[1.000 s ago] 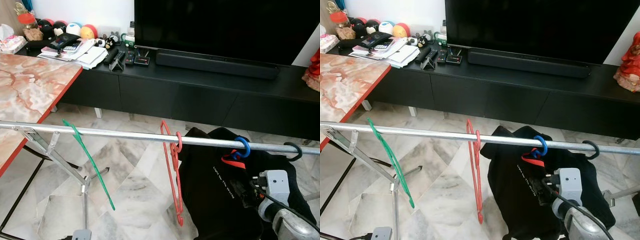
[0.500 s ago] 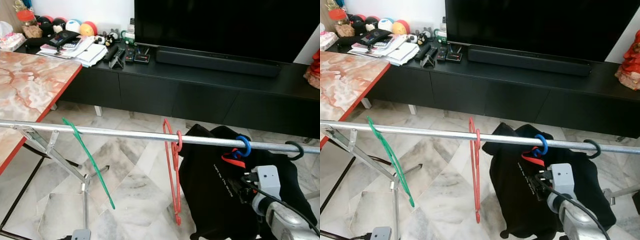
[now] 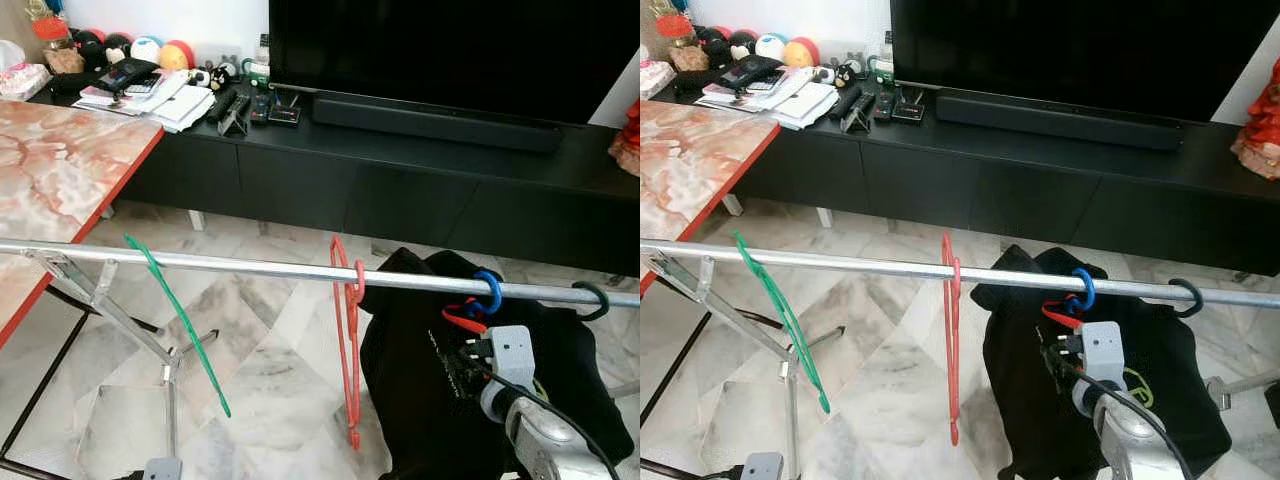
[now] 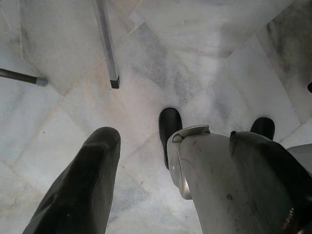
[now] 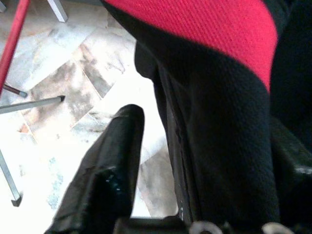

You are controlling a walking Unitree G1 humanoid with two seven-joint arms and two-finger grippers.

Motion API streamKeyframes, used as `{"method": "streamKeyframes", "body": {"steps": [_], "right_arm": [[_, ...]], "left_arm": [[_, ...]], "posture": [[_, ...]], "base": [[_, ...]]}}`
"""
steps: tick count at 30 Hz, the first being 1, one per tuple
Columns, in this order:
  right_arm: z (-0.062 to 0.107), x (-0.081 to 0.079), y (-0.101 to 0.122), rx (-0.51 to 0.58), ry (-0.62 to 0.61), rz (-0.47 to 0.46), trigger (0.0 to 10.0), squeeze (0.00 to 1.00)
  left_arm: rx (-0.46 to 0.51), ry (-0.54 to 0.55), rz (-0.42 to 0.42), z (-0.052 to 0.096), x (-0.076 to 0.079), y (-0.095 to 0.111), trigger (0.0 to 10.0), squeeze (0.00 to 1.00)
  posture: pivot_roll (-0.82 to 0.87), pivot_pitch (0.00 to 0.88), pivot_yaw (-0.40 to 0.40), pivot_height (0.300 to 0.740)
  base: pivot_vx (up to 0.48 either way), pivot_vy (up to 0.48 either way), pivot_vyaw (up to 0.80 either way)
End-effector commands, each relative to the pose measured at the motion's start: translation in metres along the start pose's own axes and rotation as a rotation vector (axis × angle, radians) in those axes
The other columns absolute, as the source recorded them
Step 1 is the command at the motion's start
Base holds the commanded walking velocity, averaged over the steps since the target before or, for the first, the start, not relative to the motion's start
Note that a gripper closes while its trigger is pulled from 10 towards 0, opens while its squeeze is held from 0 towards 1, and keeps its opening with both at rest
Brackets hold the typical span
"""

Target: Hang hanger

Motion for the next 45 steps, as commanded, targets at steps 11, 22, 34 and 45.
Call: {"method": "streamKeyframes", "body": {"steps": [11,22,34,45], "right_arm": [[-0.001,0.003,-0.005,0.004,-0.047,-0.014,0.0,0.00],[-0.003,-0.007,-0.003,0.027,-0.021,-0.019,0.0,0.00],[-0.001,-0.020,0.001,0.075,-0.040,-0.070,0.0,0.00],[0.021,-0.021,0.028,0.309,-0.199,-0.114,0.0,0.00]], "left_arm": [[-0.029,0.002,0.000,0.002,-0.002,-0.010,10.0,0.00],[-0.033,0.009,0.000,0.003,-0.003,-0.011,10.0,0.00],[-0.034,0.009,0.006,0.003,-0.003,-0.012,10.0,0.00],[-0.028,0.009,0.006,0.002,-0.003,-0.009,10.0,0.00]], "posture": [[0.06,0.142,-0.085,0.740],[0.07,0.143,-0.088,0.740],[0.06,0.163,-0.089,0.740],[0.05,0.172,-0.086,0.740]], "base": [[0.000,0.000,0.00],[0.000,0.000,0.00],[0.000,0.000,0.00],[0.000,0.000,0.00]]}}
Point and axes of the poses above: a point about 5 cm out from each wrist's last joint towards the gripper, its own z axis pointing back from the gripper into the wrist, its own y axis along the axis of the wrist's last joint, x = y × z, the point moved 2 cm from there along -z, pointing out of the wrist towards the gripper, and after that the axes turned 15 degrees about z, right-handed, at the moved point
